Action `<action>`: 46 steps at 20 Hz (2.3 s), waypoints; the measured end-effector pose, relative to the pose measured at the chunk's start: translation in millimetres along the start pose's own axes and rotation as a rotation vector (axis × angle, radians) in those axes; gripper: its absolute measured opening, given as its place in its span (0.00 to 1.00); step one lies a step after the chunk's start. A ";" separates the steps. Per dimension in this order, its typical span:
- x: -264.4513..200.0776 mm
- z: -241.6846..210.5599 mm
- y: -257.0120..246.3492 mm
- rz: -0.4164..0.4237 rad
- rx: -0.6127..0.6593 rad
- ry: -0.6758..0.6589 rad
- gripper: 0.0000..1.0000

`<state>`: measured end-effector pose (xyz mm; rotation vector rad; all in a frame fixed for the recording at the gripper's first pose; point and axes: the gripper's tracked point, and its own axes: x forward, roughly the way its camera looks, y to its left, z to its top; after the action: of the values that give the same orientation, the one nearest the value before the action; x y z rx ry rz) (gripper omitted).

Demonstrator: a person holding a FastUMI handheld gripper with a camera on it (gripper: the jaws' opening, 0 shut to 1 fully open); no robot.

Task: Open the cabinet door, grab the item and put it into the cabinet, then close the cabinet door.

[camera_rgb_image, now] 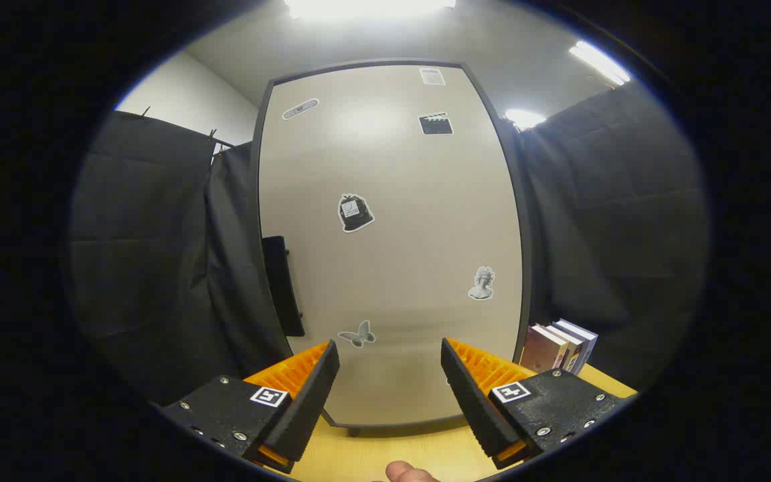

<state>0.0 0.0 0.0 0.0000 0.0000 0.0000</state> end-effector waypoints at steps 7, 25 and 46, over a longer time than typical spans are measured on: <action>-4.9 -10.5 -2.4 -0.020 -0.017 0.017 0.95; 4.5 -22.3 6.1 0.014 -0.024 0.074 0.95; 91.2 3.6 126.2 0.128 -0.058 0.052 0.94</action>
<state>91.2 126.2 3.6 -0.0583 0.0518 0.1280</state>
